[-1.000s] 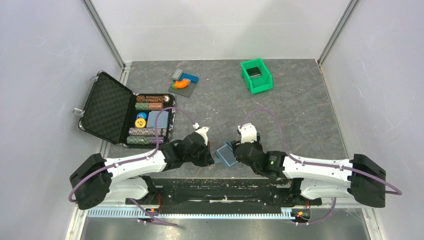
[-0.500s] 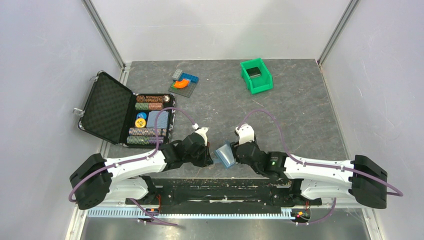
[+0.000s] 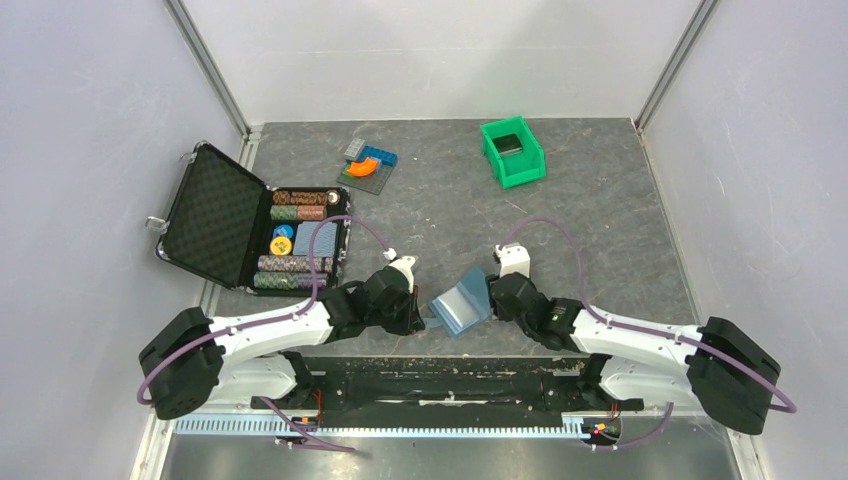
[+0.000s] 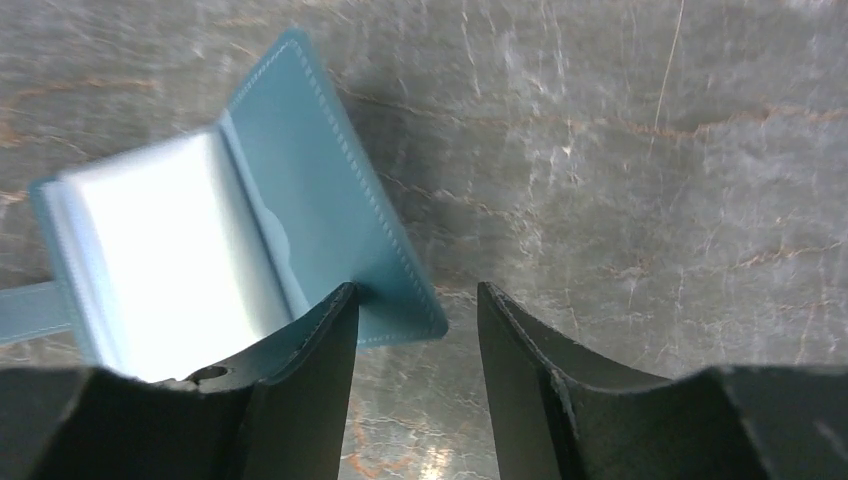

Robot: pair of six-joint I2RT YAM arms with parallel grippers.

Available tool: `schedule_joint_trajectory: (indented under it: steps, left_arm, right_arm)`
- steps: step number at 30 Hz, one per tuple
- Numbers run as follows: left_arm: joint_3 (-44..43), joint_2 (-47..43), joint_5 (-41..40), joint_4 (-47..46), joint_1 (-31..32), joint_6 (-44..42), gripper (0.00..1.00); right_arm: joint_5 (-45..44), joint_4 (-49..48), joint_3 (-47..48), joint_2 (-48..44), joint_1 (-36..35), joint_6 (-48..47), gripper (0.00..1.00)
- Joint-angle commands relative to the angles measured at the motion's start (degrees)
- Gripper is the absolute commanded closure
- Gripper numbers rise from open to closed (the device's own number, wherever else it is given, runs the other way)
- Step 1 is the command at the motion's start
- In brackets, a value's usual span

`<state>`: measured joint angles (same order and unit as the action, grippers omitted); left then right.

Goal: Take the credit cards out of the card holder
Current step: Open the card holder at the center of the board.

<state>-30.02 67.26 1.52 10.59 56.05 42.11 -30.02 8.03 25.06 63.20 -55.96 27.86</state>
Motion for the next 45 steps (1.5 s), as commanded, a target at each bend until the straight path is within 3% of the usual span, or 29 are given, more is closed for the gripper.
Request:
schedule_joint_trajectory:
  steps: [1,9,13,19,25,39,45]
  left_arm:
    - [-0.02,-1.39,-1.28,-0.85,-0.03,0.87,0.98]
    - [0.16,-1.59,-1.34,-0.32,-0.06,0.78,0.98]
    - [0.22,-2.41,-1.32,-0.85,-0.06,0.95,0.98]
    - [0.49,-3.17,-0.47,-2.74,-0.03,1.62,0.98]
    - [0.45,-3.73,-0.63,-2.17,-0.01,1.57,0.98]
    - [0.4,-5.02,-1.22,-1.12,0.02,1.53,0.98]
    - [0.68,-5.62,-1.3,0.45,-0.05,1.23,0.98]
  right_arm:
    - [6.02,-4.91,-3.82,-0.35,3.58,1.0,0.52]
    - [8.3,1.63,-0.46,-4.06,6.09,1.76,0.56]
    - [13.8,3.95,2.57,-8.78,6.11,2.14,0.61]
    - [29.33,-7.34,0.81,-12.97,5.72,5.54,0.67]
    - [31.05,-18.3,-0.03,-11.22,0.59,6.29,0.69]
    - [20.29,-18.19,5.03,7.17,-2.24,0.24,0.63]
    - [22.6,-17.81,7.41,12.31,-1.19,-5.38,0.44]
